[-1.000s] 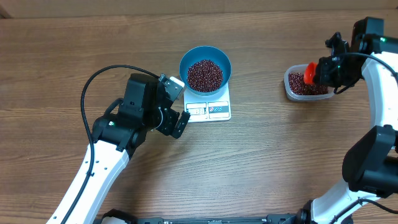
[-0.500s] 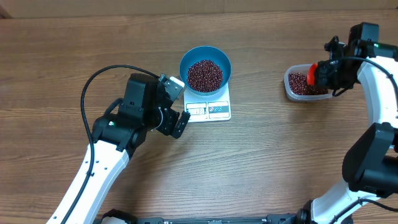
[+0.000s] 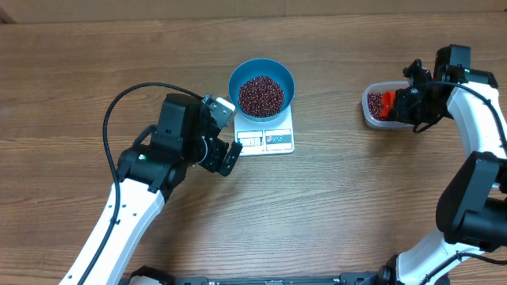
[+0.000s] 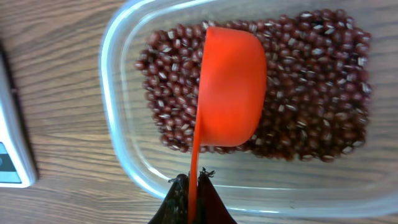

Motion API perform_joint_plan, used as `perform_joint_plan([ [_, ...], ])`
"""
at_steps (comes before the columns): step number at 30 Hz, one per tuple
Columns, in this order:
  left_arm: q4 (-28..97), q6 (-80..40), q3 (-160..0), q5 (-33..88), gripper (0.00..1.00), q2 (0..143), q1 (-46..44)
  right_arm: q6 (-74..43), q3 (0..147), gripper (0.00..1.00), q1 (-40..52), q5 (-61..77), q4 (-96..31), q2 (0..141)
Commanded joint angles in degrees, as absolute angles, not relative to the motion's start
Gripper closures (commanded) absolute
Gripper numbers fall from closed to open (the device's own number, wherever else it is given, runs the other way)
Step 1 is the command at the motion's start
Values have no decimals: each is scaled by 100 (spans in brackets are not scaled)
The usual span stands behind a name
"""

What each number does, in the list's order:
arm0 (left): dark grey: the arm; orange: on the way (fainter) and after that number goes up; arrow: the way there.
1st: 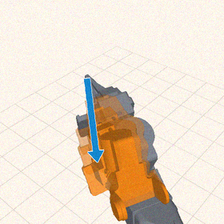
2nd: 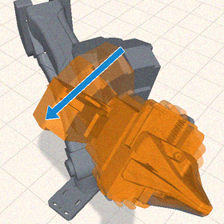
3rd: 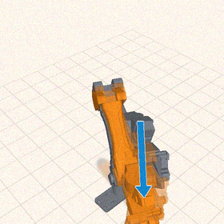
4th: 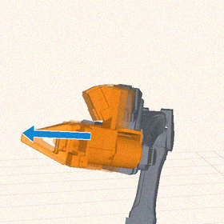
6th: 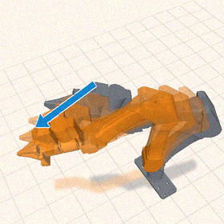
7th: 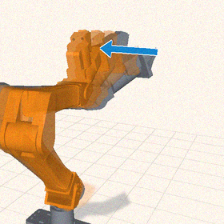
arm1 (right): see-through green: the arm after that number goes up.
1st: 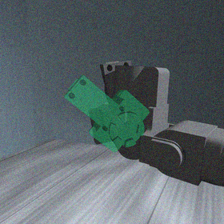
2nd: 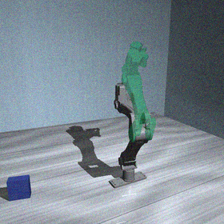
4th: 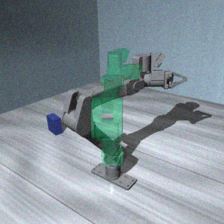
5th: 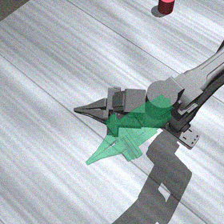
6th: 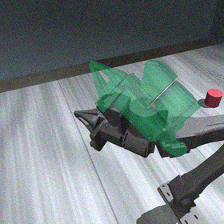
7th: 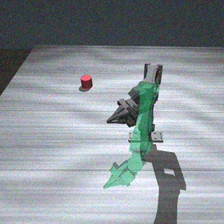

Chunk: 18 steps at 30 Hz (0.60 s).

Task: Scoop item into bowl and weigh 150g on scale

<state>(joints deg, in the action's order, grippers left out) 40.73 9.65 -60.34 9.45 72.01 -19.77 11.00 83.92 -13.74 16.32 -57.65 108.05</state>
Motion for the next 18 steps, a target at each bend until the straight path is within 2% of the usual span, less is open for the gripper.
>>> perform_joint_plan([
  [1,4066,1072,-6018,1009,0,7157,-1953,1142,8346,96,-1356,2108,-5732,10665],
  [9,4066,1072,-6018,1009,0,7157,-1953,1079,8344,96,-1358,2322,-5874,10665],
  [18,4066,1072,-6018,1009,0,7157,-1953,1074,8320,96,-1361,1951,-5878,10667],
])
